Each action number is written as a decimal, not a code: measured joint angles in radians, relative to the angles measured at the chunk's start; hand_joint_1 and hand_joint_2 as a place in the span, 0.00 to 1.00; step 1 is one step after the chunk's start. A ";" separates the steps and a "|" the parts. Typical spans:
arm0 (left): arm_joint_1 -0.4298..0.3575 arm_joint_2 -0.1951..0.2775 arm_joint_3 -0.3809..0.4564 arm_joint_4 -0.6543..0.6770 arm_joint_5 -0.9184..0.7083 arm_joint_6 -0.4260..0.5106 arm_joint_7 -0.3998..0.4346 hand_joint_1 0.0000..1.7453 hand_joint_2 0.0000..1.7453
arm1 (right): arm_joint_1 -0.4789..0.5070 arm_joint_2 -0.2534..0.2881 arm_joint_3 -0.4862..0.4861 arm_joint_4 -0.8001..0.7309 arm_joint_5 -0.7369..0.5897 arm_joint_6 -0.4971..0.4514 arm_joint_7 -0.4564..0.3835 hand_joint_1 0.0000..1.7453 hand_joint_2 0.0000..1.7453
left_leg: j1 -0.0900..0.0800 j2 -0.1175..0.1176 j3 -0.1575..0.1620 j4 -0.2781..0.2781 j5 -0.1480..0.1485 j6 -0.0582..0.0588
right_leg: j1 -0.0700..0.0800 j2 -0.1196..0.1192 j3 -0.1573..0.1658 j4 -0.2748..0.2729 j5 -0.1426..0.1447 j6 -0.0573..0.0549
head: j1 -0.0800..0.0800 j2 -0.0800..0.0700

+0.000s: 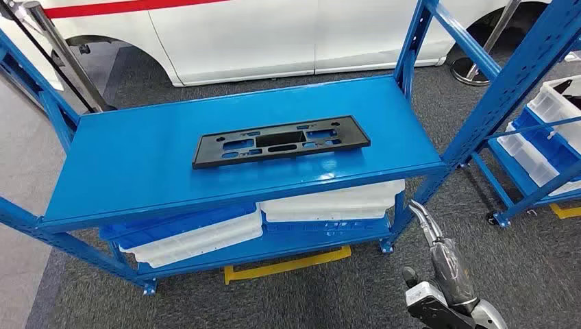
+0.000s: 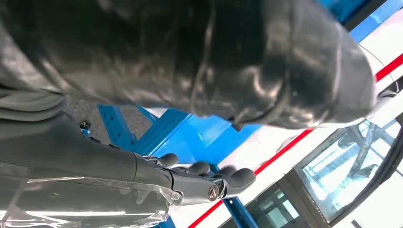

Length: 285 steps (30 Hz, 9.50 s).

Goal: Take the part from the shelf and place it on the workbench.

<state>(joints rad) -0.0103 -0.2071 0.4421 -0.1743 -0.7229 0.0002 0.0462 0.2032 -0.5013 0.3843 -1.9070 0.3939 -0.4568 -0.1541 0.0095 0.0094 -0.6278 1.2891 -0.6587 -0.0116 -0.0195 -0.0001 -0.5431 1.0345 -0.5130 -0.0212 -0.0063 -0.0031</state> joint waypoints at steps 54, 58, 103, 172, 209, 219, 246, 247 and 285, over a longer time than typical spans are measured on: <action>-0.027 0.000 -0.029 0.010 -0.067 -0.066 0.057 0.00 0.00 | -0.597 0.312 0.262 0.504 -0.029 0.209 0.033 0.00 1.00 | -0.018 -0.018 0.039 -0.273 0.207 0.036 | 0.001 0.010 0.020 -0.022 0.004 0.030 | 0.003 0.000; -0.027 0.001 -0.029 0.010 -0.068 -0.066 0.061 0.00 0.00 | -0.606 0.340 0.293 0.525 -0.029 0.210 0.035 0.00 1.00 | -0.018 -0.018 0.039 -0.272 0.207 0.037 | 0.001 0.009 0.020 -0.022 0.004 0.032 | 0.003 0.000; -0.029 0.005 -0.029 0.010 -0.067 -0.080 0.060 0.00 0.00 | -0.672 0.361 0.463 0.644 0.035 0.285 0.102 0.00 1.00 | -0.016 -0.017 0.040 -0.273 0.208 0.037 | 0.003 0.009 0.020 -0.021 0.003 0.033 | 0.003 0.000; -0.061 0.005 -0.005 0.009 -0.103 -0.072 0.077 0.00 1.00 | -0.221 0.284 0.245 0.193 0.980 -0.073 0.301 0.97 1.00 | -0.021 -0.025 0.040 -0.270 0.202 0.042 | -0.002 0.002 0.023 -0.022 -0.002 0.040 | 0.003 0.000; -0.040 0.006 -0.005 0.008 -0.132 -0.067 0.082 0.00 1.00 | -0.179 0.265 0.243 0.119 0.775 -0.078 0.231 0.97 1.00 | -0.011 -0.019 0.198 -0.292 0.097 0.009 | -0.003 -0.010 -0.085 0.011 0.085 0.032 | 0.002 0.000; -0.049 0.005 -0.005 0.007 -0.134 -0.071 0.081 0.00 1.00 | -0.224 0.281 0.255 0.140 0.720 -0.056 0.210 0.97 1.00 | -0.025 -0.001 0.105 -0.293 0.173 0.068 | -0.003 -0.006 -0.142 0.277 -0.065 0.056 | 0.002 0.000; -0.048 0.002 -0.005 0.006 -0.154 -0.065 0.108 0.00 1.00 | -0.301 0.359 0.283 0.237 0.686 -0.048 0.195 0.97 1.00 | -0.014 -0.007 0.168 -0.311 0.132 0.057 | -0.002 -0.009 -0.183 0.137 0.006 0.047 | 0.004 0.000; -0.050 0.002 -0.005 0.006 -0.155 -0.065 0.107 0.00 1.00 | -0.301 0.359 0.283 0.239 0.686 -0.048 0.196 0.97 1.00 | -0.018 -0.005 0.153 -0.309 0.144 0.060 | -0.002 -0.009 -0.194 0.203 -0.036 0.048 | 0.004 0.000; -0.071 0.011 -0.005 0.005 -0.146 -0.091 0.123 0.00 1.00 | -0.390 0.520 0.283 0.433 0.699 -0.010 0.198 0.97 1.00 | -0.025 -0.002 0.057 -0.289 0.217 0.040 | 0.016 -0.005 0.017 0.017 0.013 0.004 | 0.004 0.000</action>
<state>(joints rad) -0.0817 -0.1965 0.4376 -0.1690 -0.8689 -0.0908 0.1696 -0.1868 0.0184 0.6674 -1.4739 1.0931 -0.4665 0.0436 -0.0157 0.0076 -0.5710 1.0005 -0.4416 0.0281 -0.0033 -0.0050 -0.5262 1.0516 -0.4999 -0.0177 -0.0024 -0.0031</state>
